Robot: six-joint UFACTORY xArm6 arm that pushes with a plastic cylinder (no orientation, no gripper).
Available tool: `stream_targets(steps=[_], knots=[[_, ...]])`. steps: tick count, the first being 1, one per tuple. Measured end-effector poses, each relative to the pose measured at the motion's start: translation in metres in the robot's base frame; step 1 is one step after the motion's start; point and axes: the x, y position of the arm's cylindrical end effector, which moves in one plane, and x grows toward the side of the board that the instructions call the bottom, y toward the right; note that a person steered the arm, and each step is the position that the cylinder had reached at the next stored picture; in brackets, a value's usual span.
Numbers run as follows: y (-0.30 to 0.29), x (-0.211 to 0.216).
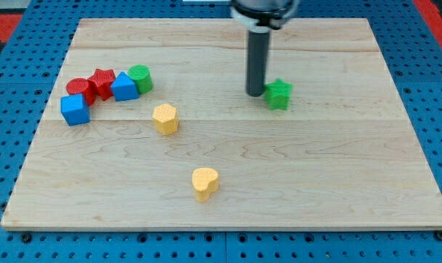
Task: Move the green star slightly to right
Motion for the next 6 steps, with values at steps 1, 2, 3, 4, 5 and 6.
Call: stream_targets(steps=[1, 2, 3, 4, 5, 6], knots=[[0.057, 0.004], [0.037, -0.005], [-0.021, -0.047], [-0.090, -0.068], [-0.162, -0.090], [-0.210, -0.093]])
